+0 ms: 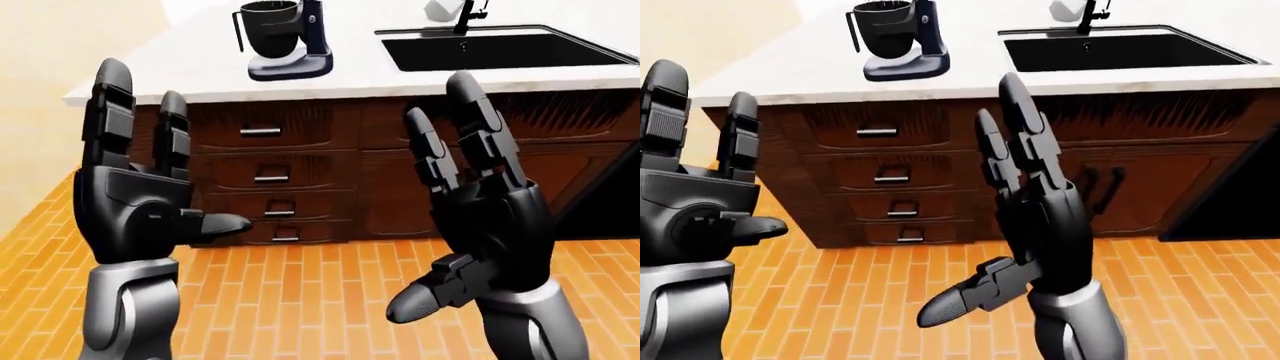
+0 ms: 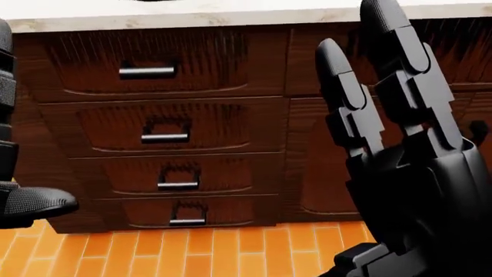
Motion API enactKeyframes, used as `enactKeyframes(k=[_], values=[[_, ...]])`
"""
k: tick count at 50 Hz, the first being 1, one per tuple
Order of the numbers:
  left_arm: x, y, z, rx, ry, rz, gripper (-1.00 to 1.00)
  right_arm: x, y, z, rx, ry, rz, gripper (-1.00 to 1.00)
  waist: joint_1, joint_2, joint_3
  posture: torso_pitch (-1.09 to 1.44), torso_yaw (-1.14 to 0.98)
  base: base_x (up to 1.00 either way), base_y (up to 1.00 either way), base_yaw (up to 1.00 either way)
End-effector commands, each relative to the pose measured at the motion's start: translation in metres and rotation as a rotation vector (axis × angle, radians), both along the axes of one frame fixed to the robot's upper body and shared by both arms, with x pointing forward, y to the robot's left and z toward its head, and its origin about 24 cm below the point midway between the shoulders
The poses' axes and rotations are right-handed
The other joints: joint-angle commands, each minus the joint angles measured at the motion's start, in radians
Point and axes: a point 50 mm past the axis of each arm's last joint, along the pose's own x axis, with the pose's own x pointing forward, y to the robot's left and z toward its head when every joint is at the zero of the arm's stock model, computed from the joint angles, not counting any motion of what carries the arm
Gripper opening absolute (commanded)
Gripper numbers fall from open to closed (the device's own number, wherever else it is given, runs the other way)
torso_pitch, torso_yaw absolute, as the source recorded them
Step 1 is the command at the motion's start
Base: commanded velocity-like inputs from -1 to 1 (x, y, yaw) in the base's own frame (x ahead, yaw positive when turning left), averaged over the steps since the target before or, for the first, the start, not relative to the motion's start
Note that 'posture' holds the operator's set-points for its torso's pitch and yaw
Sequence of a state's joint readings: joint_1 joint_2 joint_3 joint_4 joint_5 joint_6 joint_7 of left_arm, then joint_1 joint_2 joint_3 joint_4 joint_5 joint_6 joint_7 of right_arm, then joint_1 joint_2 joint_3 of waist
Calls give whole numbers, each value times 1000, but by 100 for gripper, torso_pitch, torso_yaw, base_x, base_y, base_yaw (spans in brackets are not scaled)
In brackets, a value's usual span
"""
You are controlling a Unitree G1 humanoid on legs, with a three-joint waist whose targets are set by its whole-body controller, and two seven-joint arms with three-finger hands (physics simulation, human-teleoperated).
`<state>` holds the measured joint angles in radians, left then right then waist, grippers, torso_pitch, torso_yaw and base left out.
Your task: Open the stand mixer head.
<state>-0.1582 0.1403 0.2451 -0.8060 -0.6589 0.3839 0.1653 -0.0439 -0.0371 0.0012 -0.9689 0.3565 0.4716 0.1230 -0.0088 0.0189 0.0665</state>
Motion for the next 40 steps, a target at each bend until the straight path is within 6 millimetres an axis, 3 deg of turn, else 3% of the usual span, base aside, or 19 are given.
enactKeyframes(k=[1,2,4,8,11,12,15,16,20,21,24,25,26,27,29,32,33,38,40], values=[[-5,0,11,12,-74,-1,100,-4,0,9,22,-55,7,100,2,-24,-4,0,0,0,0,0],[-5,0,11,12,-73,0,100,-4,1,9,20,-57,8,100,-5,40,-28,0,0,0,0,0],[-5,0,11,13,-73,-1,100,-6,1,10,22,-66,12,100,-6,58,-59,0,0,0,23,0],[-5,0,10,12,-73,-1,100,-4,-1,9,40,-51,9,100,4,-41,-18,0,0,0,72,0],[-5,0,10,13,-72,-1,100,-5,0,9,32,-57,16,100,1,9,-38,0,0,0,17,0],[-5,0,10,12,-74,0,100,-6,1,9,29,-64,16,100,3,4,-37,0,0,0,100,0],[-6,-1,10,13,-75,-2,100,-8,2,9,25,-62,31,100,-3,-104,-10,0,0,0,94,0],[-6,0,10,12,-75,-1,100,-8,2,9,20,-69,29,100,-10,-71,3,0,0,0,0,0],[-6,0,11,12,-76,-1,100,-10,2,10,25,-75,35,100,-24,50,-46,0,0,0,18,0],[-6,0,11,12,-76,-1,100,-11,3,10,13,-85,37,100,4,-26,-20,0,0,0,100,0],[-6,-1,11,14,-76,-2,100,-12,5,7,-10,-81,51,100,-2,-49,5,0,0,0,67,0],[-6,-1,11,13,-76,-2,100,-14,6,8,-9,-91,58,100,-7,26,-32,0,0,0,0,0],[-6,-1,11,13,-77,-2,100,-14,6,9,-6,-91,55,100,2,62,-28,0,0,0,0,0],[-6,-1,11,13,-76,-3,100,-14,6,8,-7,-88,53,100,-5,43,-41,0,0,0,0,0],[-6,-1,11,14,-76,-3,100,-13,4,10,8,-88,51,100,-5,72,-67,0,0,0,23,0],[-6,-1,11,13,-77,-3,100,-9,4,8,5,-73,34,100,10,-31,-12,0,0,0,67,0],[-6,-1,11,12,-77,-3,100,-9,3,8,3,-77,35,100,10,-3,-25,0,0,0,0,0],[-6,-1,11,13,-77,-3,100,-11,4,9,3,-89,41,100,12,22,-55,0,0,0,2,0],[-7,-1,11,13,-77,-4,100,-11,4,10,2,-92,33,100,20,6,-36,0,0,0,68,0]])
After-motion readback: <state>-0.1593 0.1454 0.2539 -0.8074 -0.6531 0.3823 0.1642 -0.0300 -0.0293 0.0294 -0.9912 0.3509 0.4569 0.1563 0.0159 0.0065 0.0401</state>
